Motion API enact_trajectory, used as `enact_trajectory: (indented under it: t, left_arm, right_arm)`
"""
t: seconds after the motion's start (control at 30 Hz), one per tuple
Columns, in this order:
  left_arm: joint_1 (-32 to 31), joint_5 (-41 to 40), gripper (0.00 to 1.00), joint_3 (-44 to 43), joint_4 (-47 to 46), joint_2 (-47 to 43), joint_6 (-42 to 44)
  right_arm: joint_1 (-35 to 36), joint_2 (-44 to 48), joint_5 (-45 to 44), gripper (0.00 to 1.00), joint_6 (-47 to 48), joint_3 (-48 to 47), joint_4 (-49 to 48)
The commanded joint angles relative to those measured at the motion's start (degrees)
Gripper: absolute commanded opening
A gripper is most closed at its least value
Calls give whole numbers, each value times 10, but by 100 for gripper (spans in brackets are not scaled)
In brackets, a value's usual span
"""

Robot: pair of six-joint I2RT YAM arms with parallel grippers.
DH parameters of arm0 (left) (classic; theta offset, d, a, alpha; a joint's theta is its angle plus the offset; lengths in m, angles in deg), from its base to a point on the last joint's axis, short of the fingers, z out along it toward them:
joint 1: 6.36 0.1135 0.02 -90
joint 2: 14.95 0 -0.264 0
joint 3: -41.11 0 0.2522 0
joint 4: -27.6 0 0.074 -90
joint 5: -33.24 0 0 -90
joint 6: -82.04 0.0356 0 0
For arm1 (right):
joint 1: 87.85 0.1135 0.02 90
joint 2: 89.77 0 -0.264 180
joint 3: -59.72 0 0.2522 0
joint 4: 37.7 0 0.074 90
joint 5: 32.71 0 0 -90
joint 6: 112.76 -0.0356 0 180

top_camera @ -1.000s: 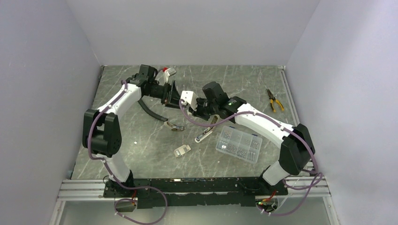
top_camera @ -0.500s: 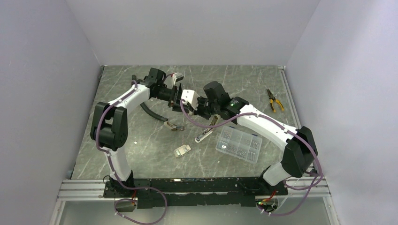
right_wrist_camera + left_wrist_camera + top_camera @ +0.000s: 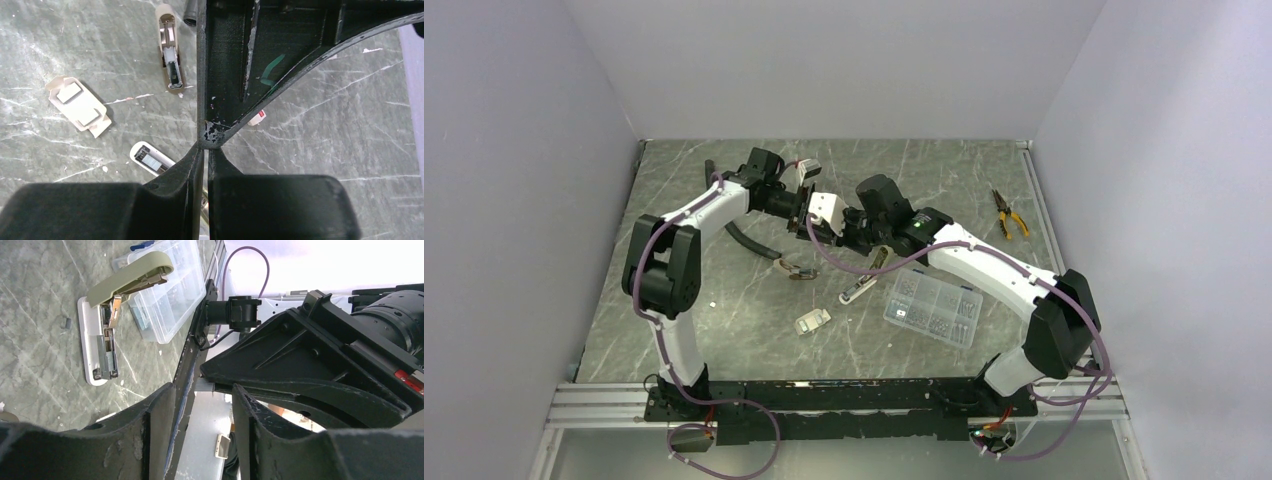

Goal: Load the staples into the stapler
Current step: Pick up the staple from the center of the board.

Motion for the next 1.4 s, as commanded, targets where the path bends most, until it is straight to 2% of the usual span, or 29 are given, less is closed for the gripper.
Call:
enact_trajectory:
  t: [0.0,1.17,1.37]
  left_arm:
    - [-2,34,49,-20,-17,9,-11]
    - [-2,36,17,-10,-33,5,-20]
    - [-2,23,4,-25,21,3,49]
  right_arm:
    - [2,22,-7,9,5,-3,-24]
    - [7,14,-7,9,4,-4,-21]
    - [7,8,-8,30,-2,-9,-15]
